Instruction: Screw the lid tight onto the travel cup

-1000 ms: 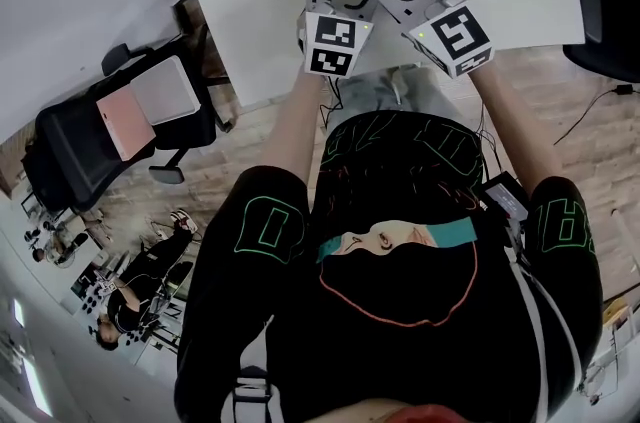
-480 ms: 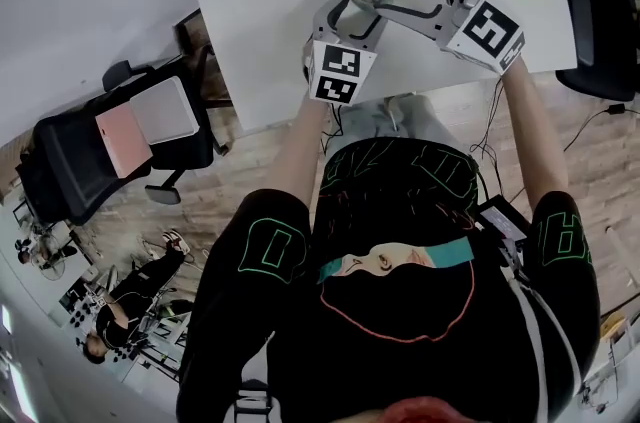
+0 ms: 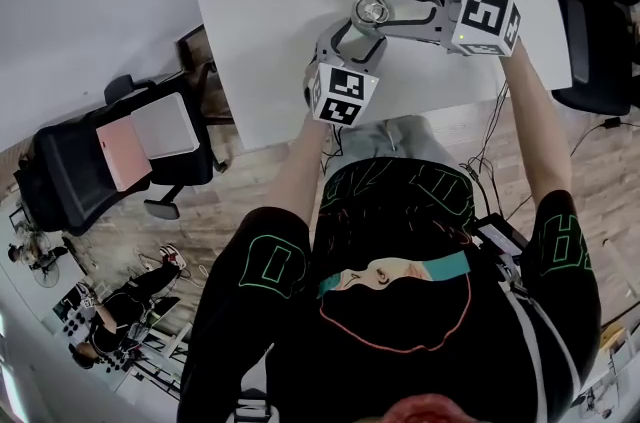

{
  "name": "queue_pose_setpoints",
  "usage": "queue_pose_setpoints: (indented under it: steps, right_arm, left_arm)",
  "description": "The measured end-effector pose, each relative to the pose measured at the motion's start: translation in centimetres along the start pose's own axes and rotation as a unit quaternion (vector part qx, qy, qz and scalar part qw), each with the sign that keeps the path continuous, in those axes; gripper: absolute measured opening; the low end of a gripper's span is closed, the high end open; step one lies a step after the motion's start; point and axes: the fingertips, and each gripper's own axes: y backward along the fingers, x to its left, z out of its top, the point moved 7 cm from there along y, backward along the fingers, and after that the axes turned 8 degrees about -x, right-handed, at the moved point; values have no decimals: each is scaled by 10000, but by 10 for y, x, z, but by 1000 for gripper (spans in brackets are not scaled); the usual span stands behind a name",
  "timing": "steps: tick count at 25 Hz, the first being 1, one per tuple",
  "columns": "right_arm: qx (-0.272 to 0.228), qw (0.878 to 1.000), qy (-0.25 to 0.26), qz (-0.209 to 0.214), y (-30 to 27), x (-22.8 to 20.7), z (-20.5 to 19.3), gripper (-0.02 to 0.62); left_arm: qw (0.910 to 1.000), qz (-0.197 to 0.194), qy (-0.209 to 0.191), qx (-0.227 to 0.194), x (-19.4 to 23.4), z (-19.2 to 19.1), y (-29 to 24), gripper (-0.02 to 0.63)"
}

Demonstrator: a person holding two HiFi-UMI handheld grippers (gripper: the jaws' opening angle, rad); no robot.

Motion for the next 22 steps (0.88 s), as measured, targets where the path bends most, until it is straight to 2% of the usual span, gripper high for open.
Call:
queue_pose_setpoints:
  steps: [4, 10, 12, 16, 19, 22]
  right_arm:
    - [-86, 9995, 22, -292, 0, 4, -2, 219]
    - [-302, 9915, 62, -1268, -2, 19, -7, 218]
    - [-444, 9829, 39, -1788, -5, 26, -7, 218]
    - [-769, 9567, -32, -2806, -10, 41, -10, 218]
    - [-852, 9477, -103, -3074, -12, 43, -12, 218]
    - [-862, 9470, -145, -3092, -11, 43, -12, 219]
  left_arm:
    - [10000, 0, 44, 25, 1, -1, -1, 282]
    - [9999, 83, 65, 66, 1, -2, -2, 288]
    - [9999, 106, 78, 71, 0, -1, -2, 288]
    - [9998, 118, 68, 108, -1, -2, -3, 291]
    - [9998, 119, 43, 119, 0, -1, -3, 291]
    - [9999, 99, -23, 95, 1, -2, -3, 296]
